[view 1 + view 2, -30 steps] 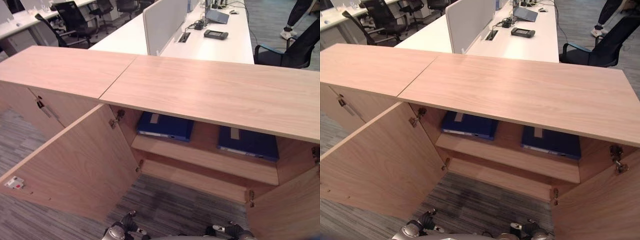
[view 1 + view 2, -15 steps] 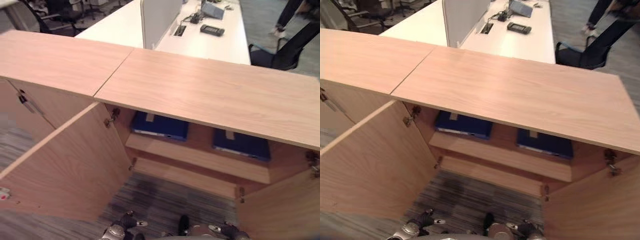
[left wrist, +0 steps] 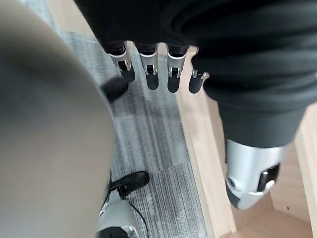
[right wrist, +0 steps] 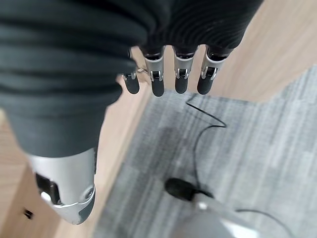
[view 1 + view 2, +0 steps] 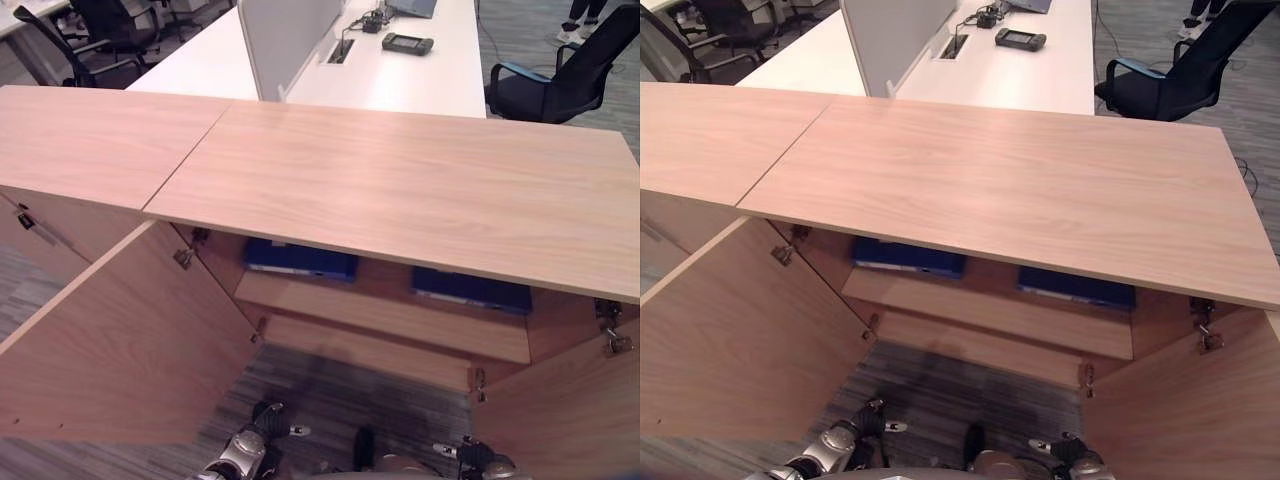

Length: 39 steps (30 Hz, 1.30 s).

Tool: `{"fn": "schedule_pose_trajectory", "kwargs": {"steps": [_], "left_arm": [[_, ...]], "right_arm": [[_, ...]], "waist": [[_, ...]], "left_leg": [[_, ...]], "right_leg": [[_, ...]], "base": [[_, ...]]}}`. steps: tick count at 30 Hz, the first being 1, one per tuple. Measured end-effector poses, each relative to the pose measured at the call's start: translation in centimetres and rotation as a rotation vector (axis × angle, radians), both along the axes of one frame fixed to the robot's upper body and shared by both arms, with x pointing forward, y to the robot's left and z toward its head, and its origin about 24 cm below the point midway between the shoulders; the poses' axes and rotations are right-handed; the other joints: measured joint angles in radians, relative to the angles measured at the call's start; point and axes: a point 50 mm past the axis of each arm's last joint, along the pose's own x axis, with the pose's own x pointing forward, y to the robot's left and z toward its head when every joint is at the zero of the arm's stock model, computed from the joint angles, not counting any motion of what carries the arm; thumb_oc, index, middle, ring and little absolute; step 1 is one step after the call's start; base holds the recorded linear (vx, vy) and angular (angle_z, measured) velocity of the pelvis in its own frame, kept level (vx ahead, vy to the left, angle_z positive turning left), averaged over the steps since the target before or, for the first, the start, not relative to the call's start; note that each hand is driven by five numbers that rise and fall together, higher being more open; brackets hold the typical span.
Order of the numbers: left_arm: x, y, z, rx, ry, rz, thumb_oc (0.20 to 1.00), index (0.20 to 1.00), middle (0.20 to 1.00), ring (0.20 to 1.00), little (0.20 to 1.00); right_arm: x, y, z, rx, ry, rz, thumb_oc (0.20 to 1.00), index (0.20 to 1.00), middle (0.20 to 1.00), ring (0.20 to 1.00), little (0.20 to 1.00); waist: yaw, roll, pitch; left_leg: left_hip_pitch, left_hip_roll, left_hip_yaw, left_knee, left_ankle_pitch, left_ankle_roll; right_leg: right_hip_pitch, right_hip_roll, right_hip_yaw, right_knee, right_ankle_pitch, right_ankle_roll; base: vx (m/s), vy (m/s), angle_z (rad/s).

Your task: Put the empty folder in the office cabinet

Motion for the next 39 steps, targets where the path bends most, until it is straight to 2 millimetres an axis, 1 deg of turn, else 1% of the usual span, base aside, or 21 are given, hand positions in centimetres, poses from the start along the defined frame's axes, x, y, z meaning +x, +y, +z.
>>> {"fn": "schedule_pose_trajectory", "kwargs": {"steps": [2,3,4,6,8,9,11,12,13,14,15,16,18,20,22,23,26,30,32,35,39], "left_arm": [[-1.8,0.6,-0.5,-0.013,0.045,0.021,1.0,1.0,1.0,1.0,1.0],[-3.7,5.1,-0.6,0.083,0.081,0.097,1.0,1.0,1.0,1.0,1.0],[-5.5,7.3,-0.7,0.152,0.135,0.125,1.0,1.0,1.0,1.0,1.0],[-7.3,8.5,-0.8,0.193,0.191,0.139,1.0,1.0,1.0,1.0,1.0],[-5.8,9.2,-0.3,0.211,0.156,0.132,1.0,1.0,1.0,1.0,1.0],[-5.2,9.0,-0.2,0.205,0.14,0.128,1.0,1.0,1.0,1.0,1.0],[-3.8,8.8,0.1,0.202,0.106,0.119,1.0,1.0,1.0,1.0,1.0],[-3.2,8.7,0.2,0.197,0.084,0.113,1.0,1.0,1.0,1.0,1.0],[-2.8,8.5,0.3,0.197,0.076,0.096,1.0,1.0,1.0,1.0,1.0],[-2.8,8.4,0.3,0.196,0.075,0.096,1.0,1.0,1.0,1.0,1.0],[-3.0,8.4,0.2,0.195,0.079,0.097,1.0,1.0,1.0,1.0,1.0],[-3.0,8.3,0.2,0.194,0.083,0.095,1.0,1.0,1.0,1.0,1.0],[-3.8,7.9,-0.2,0.185,0.105,0.095,1.0,1.0,1.0,1.0,1.0],[-4.1,7.7,-0.3,0.178,0.108,0.097,1.0,1.0,1.0,1.0,1.0],[-4.8,7.8,-0.3,0.17,0.094,0.104,1.0,1.0,1.0,1.0,1.0],[-4.6,7.4,-0.3,0.161,0.072,0.106,1.0,1.0,1.0,1.0,1.0],[-4.8,6.2,-0.6,0.14,0.068,0.102,1.0,1.0,1.0,1.0,1.0],[-5.0,6.7,-0.5,0.146,0.074,0.099,1.0,1.0,1.0,1.0,1.0],[-5.1,6.9,-0.5,0.151,0.079,0.101,1.0,1.0,1.0,1.0,1.0],[-4.3,10.1,0.6,0.182,0.071,0.08,1.0,1.0,1.0,1.0,1.0],[-3.0,10.3,1.3,0.165,-0.012,0.081,1.0,1.0,1.0,1.0,1.0]], "right_arm": [[-0.8,-0.6,0.0,0.003,0.015,-0.005,1.0,1.0,1.0,1.0,1.0],[-1.7,-3.1,0.6,-0.055,0.013,-0.042,1.0,1.0,1.0,1.0,1.0],[-3.2,-3.0,0.3,-0.058,0.038,-0.063,1.0,1.0,1.0,1.0,1.0],[-3.9,-1.2,-0.5,-0.028,0.068,-0.041,1.0,1.0,1.0,1.0,1.0],[-2.1,3.2,-1.3,0.071,0.039,0.016,1.0,1.0,1.0,1.0,1.0],[-0.1,4.1,-0.9,0.094,-0.008,0.036,1.0,1.0,1.0,1.0,1.0],[1.6,4.2,-0.5,0.09,-0.05,0.057,1.0,1.0,1.0,1.0,1.0],[2.2,4.2,-0.2,0.091,-0.069,0.063,1.0,1.0,1.0,1.0,1.0],[2.0,4.2,-0.3,0.092,-0.062,0.06,1.0,1.0,1.0,1.0,1.0],[1.8,4.1,-0.4,0.088,-0.054,0.061,1.0,1.0,1.0,1.0,1.0],[1.8,4.2,-0.4,0.085,-0.055,0.08,0.573,0.573,0.573,0.573,0.573],[2.1,4.3,-0.3,0.086,-0.061,0.087,0.2,0.2,0.2,0.2,0.2],[3.8,4.8,0.5,0.094,-0.139,0.114,0.2,0.2,0.2,0.2,0.2],[5.9,5.1,1.6,0.092,-0.229,0.161,0.2,0.2,0.2,0.2,0.2],[8.9,6.1,3.7,0.11,-0.383,0.237,0.2,0.2,0.2,0.2,0.2],[10.1,6.1,4.7,0.105,-0.436,0.265,0.2,0.2,0.2,0.2,0.2],[13.1,6.0,7.4,0.063,-0.552,0.364,0.2,0.2,0.2,0.2,0.2],[13.4,6.5,7.5,0.047,-0.551,0.419,0.2,0.2,0.2,0.2,0.2],[13.5,6.8,7.2,0.044,-0.533,0.438,0.2,0.2,0.2,0.2,0.2],[13.4,6.7,7.1,0.031,-0.515,0.46,0.2,0.2,0.2,0.2,0.2],[13.8,6.4,7.1,0.009,-0.497,0.461,0.2,0.2,0.2,0.2,0.2]], "waist": [[0.009,0.033,-0.032],[0.007,0.068,-0.053],[0.005,0.045,-0.061],[0.021,0.008,-0.043],[0.034,-0.039,-0.022],[0.034,-0.035,-0.013],[0.027,-0.038,0.002],[0.021,-0.028,0.022],[0.016,-0.032,0.027],[0.017,-0.034,0.026],[0.023,-0.045,0.022],[0.029,-0.049,0.024],[0.022,-0.037,0.035],[0.013,-0.027,0.043],[0.024,-0.051,0.032],[0.035,-0.042,0.034],[0.031,-0.003,0.028],[0.037,-0.033,-0.008],[0.037,-0.036,-0.02],[0.043,-0.041,-0.03],[0.076,-0.017,-0.036]], "left_leg": [[0.063,-0.012,0.02,0.001,0.007,0.012],[0.076,-0.017,0.023,0.007,-0.021,0.082],[0.083,-0.059,0.029,0.009,-0.035,0.11],[0.098,-0.112,0.037,0.011,-0.054,0.145],[0.1,-0.152,0.047,0.013,-0.067,0.165],[0.103,-0.151,0.068,0.016,-0.079,0.184],[0.115,-0.157,0.075,0.036,-0.098,0.212],[0.12,-0.158,0.063,0.04,-0.108,0.227],[0.141,-0.163,0.045,0.033,-0.113,0.234],[0.147,-0.166,0.04,0.028,-0.111,0.237],[0.145,-0.176,0.035,0.02,-0.105,0.241],[0.145,-0.184,0.031,0.016,-0.104,0.242],[0.144,-0.198,0.0,0.013,-0.103,0.245],[0.145,-0.202,-0.026,0.013,-0.102,0.243],[0.148,-0.239,-0.038,0.013,-0.109,0.234],[0.144,-0.237,-0.04,0.013,-0.11,0.224],[0.14,-0.202,-0.038,0.013,-0.118,0.2],[0.152,-0.158,-0.058,0.003,-0.128,0.171],[0.152,-0.154,-0.07,0.003,-0.127,0.169],[0.155,-0.151,-0.08,0.012,-0.126,0.167],[0.146,-0.158,-0.108,0.012,-0.116,0.168]], "right_leg": [[0.029,-0.001,0.0,0.0,0.003,0.007],[0.034,-0.008,-0.037,0.007,0.017,0.025],[0.034,-0.047,-0.025,0.019,0.028,0.028],[0.006,-0.104,-0.009,0.088,0.017,0.023],[-0.021,-0.141,0.025,0.136,0.011,0.054],[-0.081,-0.155,0.033,0.253,0.0,0.071],[-0.203,-0.174,0.061,0.512,0.009,0.105],[-0.256,-0.183,0.079,0.626,0.023,0.149],[-0.282,-0.187,0.098,0.676,0.015,0.177],[-0.279,-0.184,0.11,0.644,-0.009,0.186],[-0.267,-0.177,0.11,0.521,-0.014,0.181],[-0.266,-0.175,0.109,0.464,-0.015,0.18],[-0.214,-0.156,0.115,0.212,0.003,0.165],[-0.18,-0.147,0.119,0.092,0.051,0.158],[-0.157,-0.185,0.117,0.051,0.169,0.131],[-0.148,-0.179,0.116,0.021,0.198,0.092],[-0.145,-0.143,0.113,0.007,0.203,0.073],[-0.114,-0.104,0.083,0.002,0.173,0.036],[-0.108,-0.102,0.071,0.002,0.173,0.035],[-0.101,-0.1,0.06,0.007,0.17,0.032],[-0.097,-0.11,0.042,0.007,0.173,0.035]], "base": [[0.15,0.223,-0.67],[0.12,0.227,-0.35],[0.13,0.215,-0.06],[0.09,0.2,0.07],[0.05,0.259,-0.14],[-0.01,0.226,-0.31],[0.02,0.175,-0.14],[0.09,0.064,0.23],[0.07,0.03,0.28],[0.12,0.01,0.31],[0.11,-0.002,0.21],[0.13,0.001,0.22],[0.08,-0.012,0.29],[0.03,-0.042,0.54],[-0.02,-0.033,0.41],[0.02,-0.014,0.06],[0.05,-0.028,-0.06],[0.09,-0.046,0.12],[0.08,0.016,0.16],[0.02,-0.004,0.13],[-0.02,-0.012,0.19]]}}
